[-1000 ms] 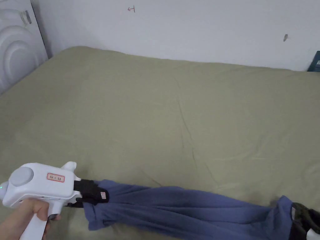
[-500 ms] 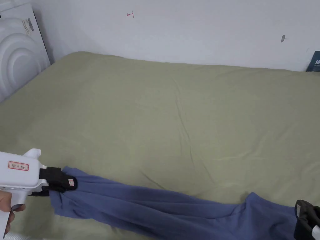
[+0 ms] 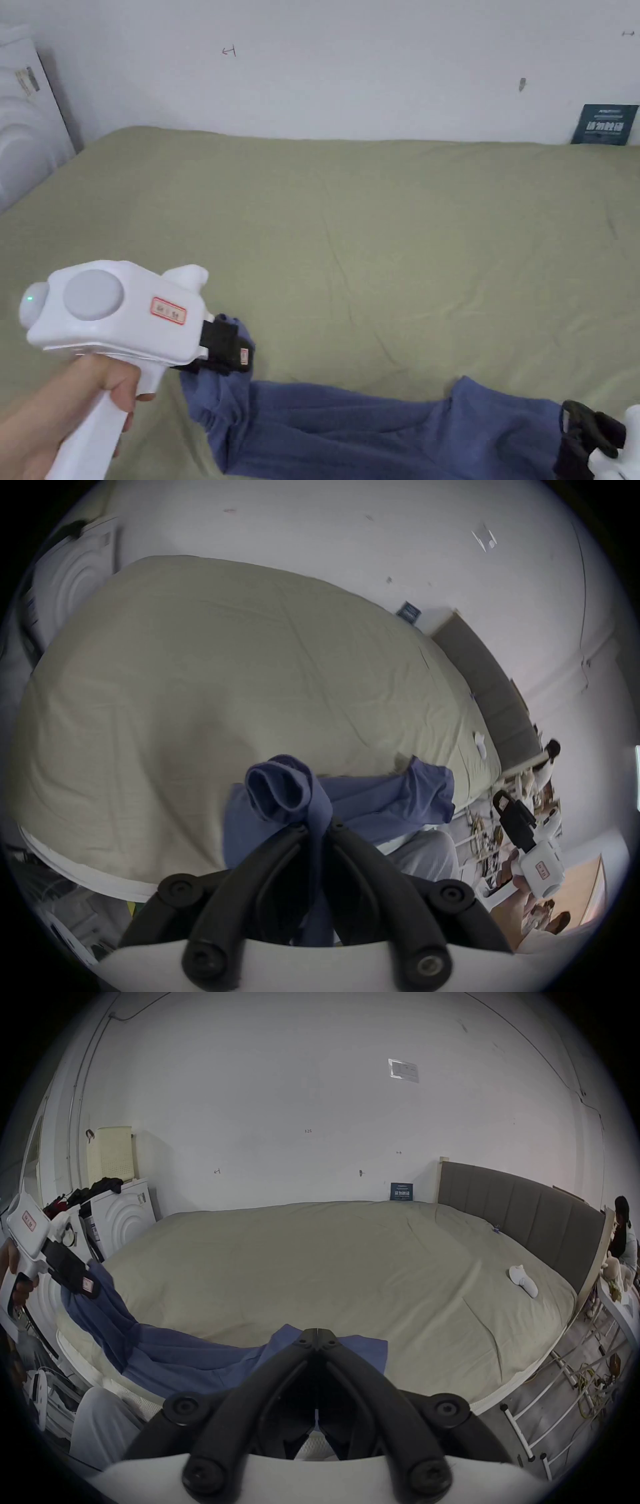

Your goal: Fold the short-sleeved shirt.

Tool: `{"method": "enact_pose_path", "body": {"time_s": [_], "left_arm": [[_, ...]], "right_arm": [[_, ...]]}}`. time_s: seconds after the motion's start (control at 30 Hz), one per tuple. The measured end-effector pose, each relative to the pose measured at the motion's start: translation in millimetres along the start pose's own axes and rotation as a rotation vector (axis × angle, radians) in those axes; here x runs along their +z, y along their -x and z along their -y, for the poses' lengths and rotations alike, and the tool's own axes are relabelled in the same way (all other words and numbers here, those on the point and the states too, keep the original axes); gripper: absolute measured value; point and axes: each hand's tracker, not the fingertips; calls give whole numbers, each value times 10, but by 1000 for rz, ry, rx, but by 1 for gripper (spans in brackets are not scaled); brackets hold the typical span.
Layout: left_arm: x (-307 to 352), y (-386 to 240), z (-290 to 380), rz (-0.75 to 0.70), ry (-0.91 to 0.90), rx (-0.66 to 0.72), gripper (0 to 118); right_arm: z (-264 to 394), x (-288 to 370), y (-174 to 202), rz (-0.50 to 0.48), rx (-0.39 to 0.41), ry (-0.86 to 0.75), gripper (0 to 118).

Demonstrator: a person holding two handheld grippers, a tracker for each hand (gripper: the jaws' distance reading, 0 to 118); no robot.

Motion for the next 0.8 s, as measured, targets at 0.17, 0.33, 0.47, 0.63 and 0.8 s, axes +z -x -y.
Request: {"method": "enact_pose_path", "body": {"time_s": [0.17, 0.33, 0.47, 0.63, 0.8], "left_arm": [[-770, -713, 45, -45, 115, -154, 4], [-1515, -1147, 156, -22, 178, -257, 113], [-1476, -1134, 107, 120, 152, -122, 118], [-883, -682, 31, 187, -31, 10, 11], [-860, -215, 141, 77, 26, 45, 0]], "right_arm": [[83, 53, -180, 24, -38, 14, 2], [120, 86, -317, 51, -81, 32, 2], [120, 122, -377, 64, -89, 36, 2], [108, 68, -390, 55, -97, 49, 2], [81, -5, -337, 31, -114, 55, 2]]}}
